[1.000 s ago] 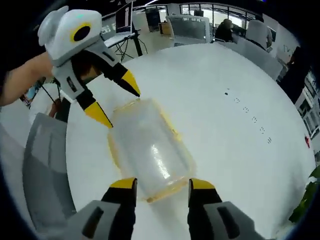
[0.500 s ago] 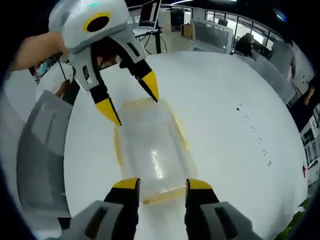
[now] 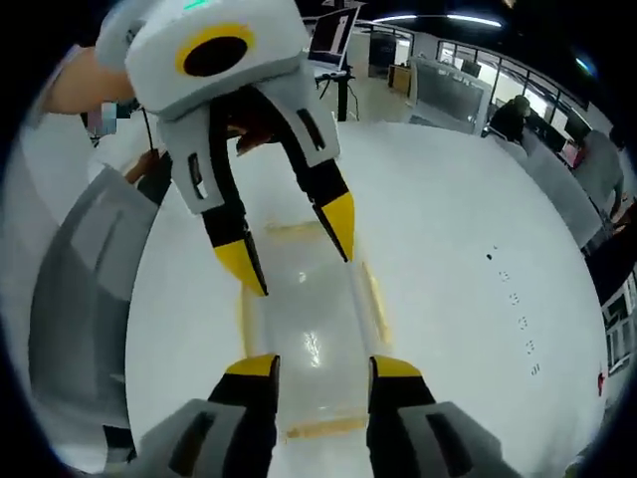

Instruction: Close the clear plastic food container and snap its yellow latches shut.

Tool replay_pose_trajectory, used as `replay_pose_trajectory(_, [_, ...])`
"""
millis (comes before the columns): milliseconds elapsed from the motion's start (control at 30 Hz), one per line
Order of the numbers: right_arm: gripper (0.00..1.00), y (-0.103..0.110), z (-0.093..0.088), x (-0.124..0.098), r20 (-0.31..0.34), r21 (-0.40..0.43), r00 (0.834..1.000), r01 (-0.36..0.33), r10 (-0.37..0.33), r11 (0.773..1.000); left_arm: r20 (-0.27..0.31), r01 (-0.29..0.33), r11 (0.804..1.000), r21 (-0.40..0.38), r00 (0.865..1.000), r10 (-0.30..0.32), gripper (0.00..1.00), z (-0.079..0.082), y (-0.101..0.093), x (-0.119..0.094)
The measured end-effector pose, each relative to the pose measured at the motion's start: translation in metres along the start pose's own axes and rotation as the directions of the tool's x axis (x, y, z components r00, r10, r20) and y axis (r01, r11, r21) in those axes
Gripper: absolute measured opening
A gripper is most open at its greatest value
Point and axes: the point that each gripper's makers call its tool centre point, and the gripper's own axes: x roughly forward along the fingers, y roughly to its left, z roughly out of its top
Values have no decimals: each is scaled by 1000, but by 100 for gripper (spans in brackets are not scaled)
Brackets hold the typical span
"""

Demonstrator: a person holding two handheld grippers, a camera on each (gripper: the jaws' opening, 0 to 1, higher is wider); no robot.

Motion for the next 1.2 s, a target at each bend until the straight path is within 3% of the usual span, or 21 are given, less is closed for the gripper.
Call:
replay_pose_trajectory(333, [34, 3, 16, 11, 24, -28, 1000, -15, 16, 999, 8, 11, 999, 36, 1000, -12, 34, 9, -4, 9])
replay_pose_trajectory(700, [34, -8, 15, 10, 27, -26, 1000, -1, 2, 1000, -14, 12, 999, 44, 1000, -11, 34, 5, -6, 14])
replay_pose_trajectory(833, [35, -11, 15, 10, 25, -28, 1000, 2, -1, 1000, 2, 9, 999, 35, 1000, -9, 33, 8, -7, 13])
replay_pose_trajectory(1200, [35, -19, 17, 15, 6, -45, 1000, -8, 8, 999, 5, 20, 999, 43, 1000, -20, 36, 9, -22, 14])
